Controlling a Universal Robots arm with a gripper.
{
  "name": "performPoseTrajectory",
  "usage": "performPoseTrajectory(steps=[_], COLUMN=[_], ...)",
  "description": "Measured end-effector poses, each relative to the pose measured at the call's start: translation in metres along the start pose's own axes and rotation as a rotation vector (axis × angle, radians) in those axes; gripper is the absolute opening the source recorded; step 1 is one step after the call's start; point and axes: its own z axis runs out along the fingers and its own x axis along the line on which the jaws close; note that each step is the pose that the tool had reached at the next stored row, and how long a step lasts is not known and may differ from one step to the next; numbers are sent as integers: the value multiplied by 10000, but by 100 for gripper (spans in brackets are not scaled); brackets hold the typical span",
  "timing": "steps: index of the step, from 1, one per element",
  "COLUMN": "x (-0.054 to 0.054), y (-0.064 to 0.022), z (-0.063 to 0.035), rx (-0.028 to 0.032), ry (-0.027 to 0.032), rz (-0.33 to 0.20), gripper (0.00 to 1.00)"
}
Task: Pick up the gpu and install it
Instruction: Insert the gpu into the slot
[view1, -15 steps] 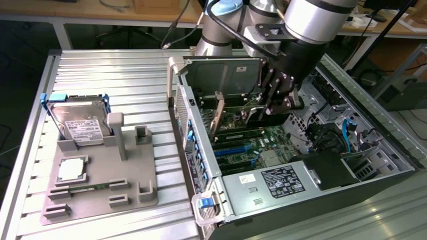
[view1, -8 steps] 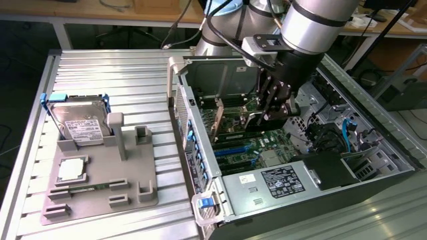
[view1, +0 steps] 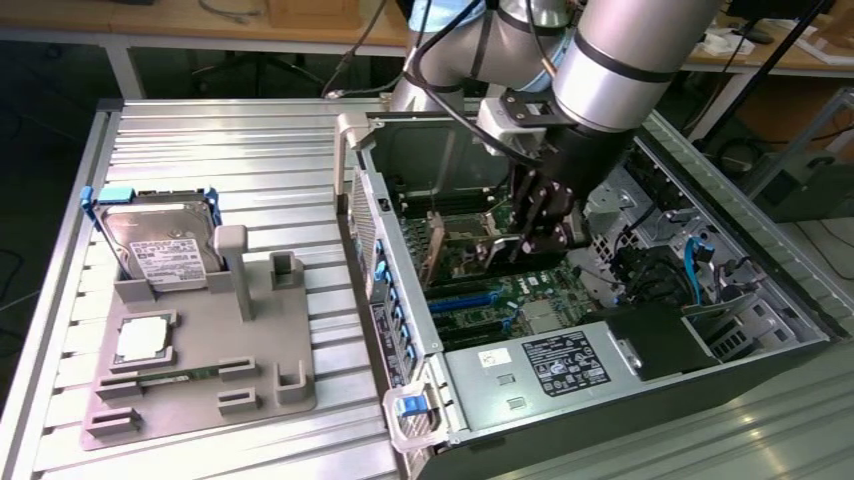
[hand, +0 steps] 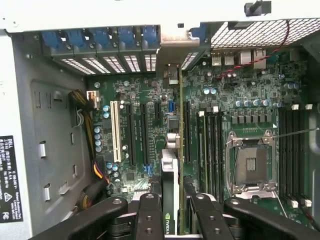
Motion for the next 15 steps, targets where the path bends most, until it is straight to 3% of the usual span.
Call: performPoseTrajectory(steps=[15], x=[6], y=[-24], z=[306], rx=[0], ry=[-1], rz=[3], gripper=[27])
